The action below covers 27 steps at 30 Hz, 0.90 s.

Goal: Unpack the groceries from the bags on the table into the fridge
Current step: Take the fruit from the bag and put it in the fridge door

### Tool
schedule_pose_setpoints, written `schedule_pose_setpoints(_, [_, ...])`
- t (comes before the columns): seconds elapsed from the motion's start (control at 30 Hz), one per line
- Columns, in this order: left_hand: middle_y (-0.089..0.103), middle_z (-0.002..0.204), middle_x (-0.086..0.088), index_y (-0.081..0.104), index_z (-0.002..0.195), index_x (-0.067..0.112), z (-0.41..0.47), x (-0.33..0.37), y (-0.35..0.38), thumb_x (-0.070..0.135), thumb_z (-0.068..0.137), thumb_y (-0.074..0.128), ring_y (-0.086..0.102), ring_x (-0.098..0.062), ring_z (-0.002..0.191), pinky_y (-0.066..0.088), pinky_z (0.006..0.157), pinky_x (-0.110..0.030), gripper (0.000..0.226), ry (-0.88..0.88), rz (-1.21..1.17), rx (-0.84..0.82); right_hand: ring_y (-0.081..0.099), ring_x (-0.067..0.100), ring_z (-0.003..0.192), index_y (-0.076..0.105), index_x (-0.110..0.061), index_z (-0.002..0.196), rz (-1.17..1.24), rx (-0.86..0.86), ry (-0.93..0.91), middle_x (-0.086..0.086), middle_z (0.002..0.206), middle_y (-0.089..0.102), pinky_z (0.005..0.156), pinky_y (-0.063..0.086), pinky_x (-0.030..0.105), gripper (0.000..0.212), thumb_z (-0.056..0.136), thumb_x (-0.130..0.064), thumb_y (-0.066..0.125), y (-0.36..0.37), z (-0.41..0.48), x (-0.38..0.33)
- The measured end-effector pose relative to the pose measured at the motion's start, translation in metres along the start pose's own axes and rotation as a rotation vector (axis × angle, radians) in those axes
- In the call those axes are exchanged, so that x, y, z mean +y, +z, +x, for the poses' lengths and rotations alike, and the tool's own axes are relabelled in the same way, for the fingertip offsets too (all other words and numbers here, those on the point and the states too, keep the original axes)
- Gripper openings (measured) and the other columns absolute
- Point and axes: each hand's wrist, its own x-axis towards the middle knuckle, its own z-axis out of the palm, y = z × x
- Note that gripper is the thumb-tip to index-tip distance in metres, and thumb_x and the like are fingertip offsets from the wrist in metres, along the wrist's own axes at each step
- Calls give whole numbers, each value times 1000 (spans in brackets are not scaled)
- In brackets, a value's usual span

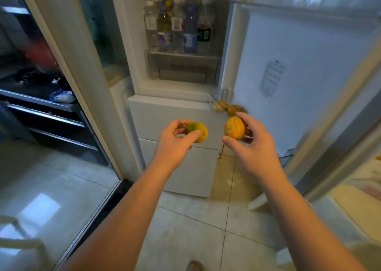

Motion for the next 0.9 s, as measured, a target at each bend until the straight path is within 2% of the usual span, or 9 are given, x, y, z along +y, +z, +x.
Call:
schedule_pose_setpoints(0.1, [65,104,8,63,107,25,45,9,14,13,85,76,67,-1,92,57,79,-22,29,56,29,-82,53,13,107,53,-30,137,-80,57,14,-5,122,49,91,49,27,64,80,-31,81,3,33,9])
schedule_pose_setpoints(0.17, [66,105,6,62,115,20,76,15,25,9,84,76,67,5,87,55,74,-16,35,104,59,-147,54,14,105,54,-28,135,-110,104,44,-4,121,47,92,49,28,63,78,-28,82,3,52,15])
schedule_pose_setpoints(0.3, [67,110,9,60,115,30,134,23,49,14,83,78,66,-8,102,55,86,-24,40,247,238,-267,52,13,105,50,-23,141,-204,150,100,-3,126,47,92,47,28,67,81,-31,80,1,87,27])
schedule_pose_setpoints(0.37, [65,108,14,59,116,31,153,26,60,18,82,78,64,-3,100,53,86,-20,40,319,333,-319,53,14,108,49,-22,142,-223,155,153,-2,130,49,94,49,31,67,83,-34,78,1,97,32])
schedule_pose_setpoints(0.47, [64,106,16,61,119,32,178,31,73,23,82,78,62,3,93,49,74,-8,41,372,437,-424,56,18,114,50,-21,142,-256,149,233,0,132,54,98,50,40,66,83,-36,77,3,107,39])
schedule_pose_setpoints(0.6, [64,110,10,60,121,34,211,32,90,32,79,78,64,-6,93,58,79,-28,45,337,572,-629,60,21,105,57,-21,132,-291,125,344,0,117,63,91,50,36,55,82,-33,77,-1,120,42])
schedule_pose_setpoints(0.7, [60,107,13,58,120,35,228,33,99,37,79,78,61,-3,89,51,69,-22,45,334,722,-797,60,19,98,56,-21,126,-318,93,455,-4,107,60,80,45,29,50,83,-34,75,2,126,43])
schedule_pose_setpoints(0.83, [61,108,12,60,118,33,244,35,110,38,76,79,61,-6,91,51,71,-26,47,351,850,-957,60,13,86,56,-23,114,-349,28,584,-5,99,62,69,44,25,39,81,-33,75,8,133,45])
schedule_pose_setpoints(0.9, [62,111,9,62,119,31,249,37,116,37,74,80,61,-9,92,52,72,-27,49,377,926,-1019,60,13,86,57,-24,110,-384,5,624,-5,98,62,69,47,26,33,82,-33,72,10,136,46])
